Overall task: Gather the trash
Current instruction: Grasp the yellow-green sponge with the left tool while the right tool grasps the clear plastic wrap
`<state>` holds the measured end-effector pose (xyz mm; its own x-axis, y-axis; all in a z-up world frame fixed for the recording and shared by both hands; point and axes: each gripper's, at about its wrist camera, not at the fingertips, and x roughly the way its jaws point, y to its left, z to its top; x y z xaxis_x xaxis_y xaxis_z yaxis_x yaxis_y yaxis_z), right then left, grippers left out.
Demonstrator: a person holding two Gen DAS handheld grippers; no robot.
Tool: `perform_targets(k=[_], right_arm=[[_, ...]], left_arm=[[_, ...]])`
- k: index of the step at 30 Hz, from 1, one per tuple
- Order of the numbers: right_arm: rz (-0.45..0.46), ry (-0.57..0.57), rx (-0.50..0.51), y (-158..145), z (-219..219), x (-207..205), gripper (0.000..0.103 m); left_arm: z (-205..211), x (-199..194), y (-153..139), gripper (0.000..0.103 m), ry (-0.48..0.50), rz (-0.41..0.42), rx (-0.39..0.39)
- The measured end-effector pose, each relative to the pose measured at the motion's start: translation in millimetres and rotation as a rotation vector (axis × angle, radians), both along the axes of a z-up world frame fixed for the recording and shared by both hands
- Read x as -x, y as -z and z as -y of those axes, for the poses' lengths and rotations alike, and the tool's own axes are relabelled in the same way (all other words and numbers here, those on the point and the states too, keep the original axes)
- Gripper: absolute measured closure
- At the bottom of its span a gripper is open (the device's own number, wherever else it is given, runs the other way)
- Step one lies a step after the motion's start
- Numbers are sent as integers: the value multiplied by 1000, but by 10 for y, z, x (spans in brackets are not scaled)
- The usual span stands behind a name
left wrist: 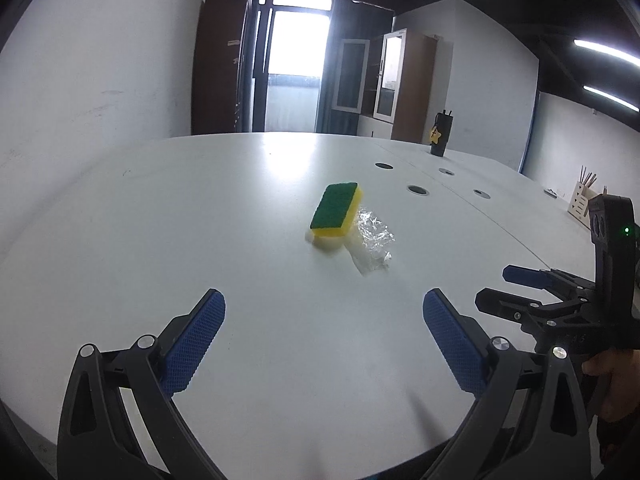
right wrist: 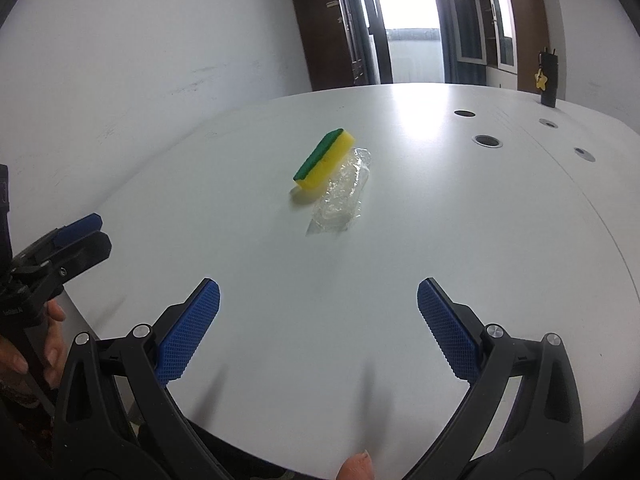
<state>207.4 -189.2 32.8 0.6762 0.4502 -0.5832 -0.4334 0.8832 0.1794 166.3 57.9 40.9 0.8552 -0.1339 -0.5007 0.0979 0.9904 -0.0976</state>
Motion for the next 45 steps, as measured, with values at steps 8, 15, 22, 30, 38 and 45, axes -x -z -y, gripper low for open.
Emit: perform_targets(k=[8,15,22,30,38,45], right_arm=[[-15,-26,47,-47,-237,-640,8],[-74,-14,55,57,-323,-1172,8],[-127,-22,78,187,-452,-1577,17],[-216,-53,38,417,-479,-1852,28],[-259,-117,-7,466,-440,-1908,61],[-264,-114,-11,449,-368,-1784,75]], left_arm=[[-229,-626,-43,6,-54,-55,-1],[-370,-1178,32,6,-28,-120,62],[-248,-1837,96,6,33,-186,115],[130,-2401,291,6,130,-245,-1],[309,-2662,542,6,234,-294,-10],[302,-2735,704,27,269,-342,42]])
